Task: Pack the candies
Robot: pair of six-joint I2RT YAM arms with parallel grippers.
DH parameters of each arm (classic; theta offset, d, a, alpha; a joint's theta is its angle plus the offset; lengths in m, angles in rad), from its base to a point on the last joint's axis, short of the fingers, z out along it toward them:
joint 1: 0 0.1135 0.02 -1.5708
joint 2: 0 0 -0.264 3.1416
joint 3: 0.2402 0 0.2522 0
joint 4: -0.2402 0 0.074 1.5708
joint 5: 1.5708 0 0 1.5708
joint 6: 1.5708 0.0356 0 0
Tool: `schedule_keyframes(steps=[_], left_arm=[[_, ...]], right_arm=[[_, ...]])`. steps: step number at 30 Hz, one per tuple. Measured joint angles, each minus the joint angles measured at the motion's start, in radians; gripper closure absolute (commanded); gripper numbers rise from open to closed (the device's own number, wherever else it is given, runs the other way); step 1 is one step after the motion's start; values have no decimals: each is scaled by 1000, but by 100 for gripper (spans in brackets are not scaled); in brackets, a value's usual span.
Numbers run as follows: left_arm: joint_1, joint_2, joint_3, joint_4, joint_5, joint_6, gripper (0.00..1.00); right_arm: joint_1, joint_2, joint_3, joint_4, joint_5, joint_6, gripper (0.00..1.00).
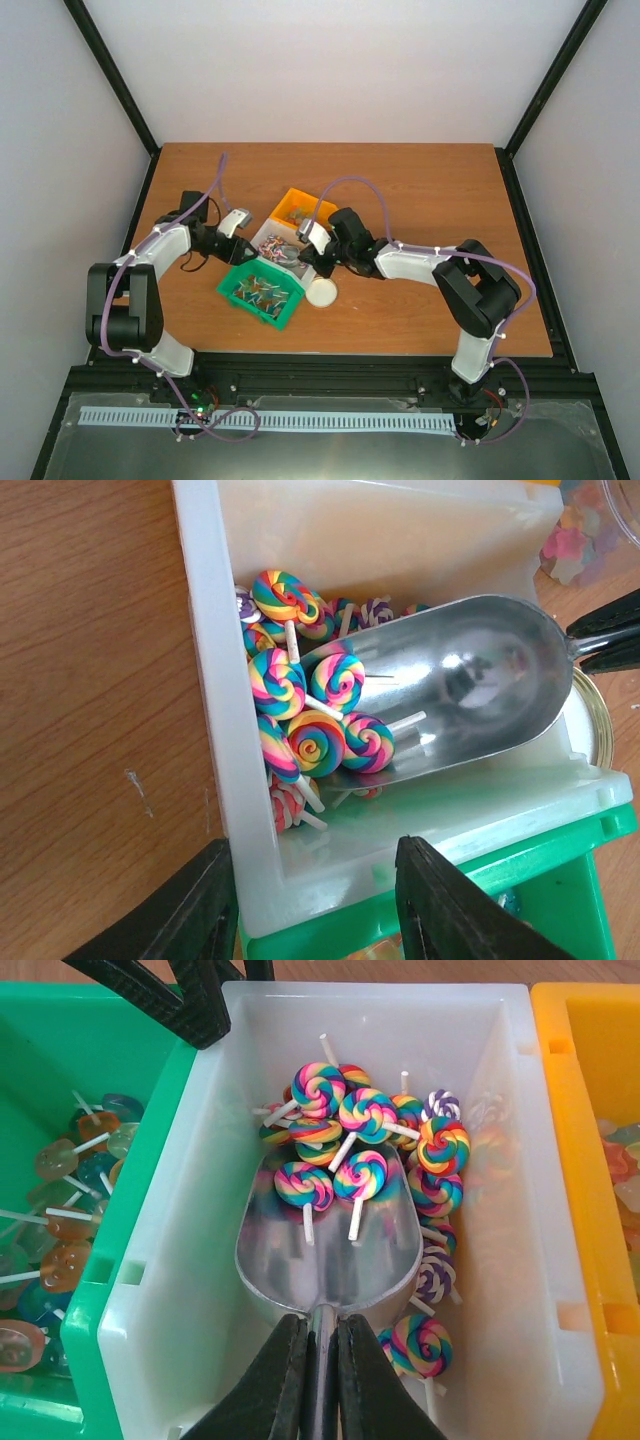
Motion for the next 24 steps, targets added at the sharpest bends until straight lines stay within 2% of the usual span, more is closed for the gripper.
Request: schedule_keyframes(steps=[12,24], left_arm=[[2,20,28,-21,-8,0,56],[3,23,35,-21,-9,-2,54]], right_arm=[[-13,13,-26,63,-50,-1,97],[-58,-39,-154,198,-149,-5,97]])
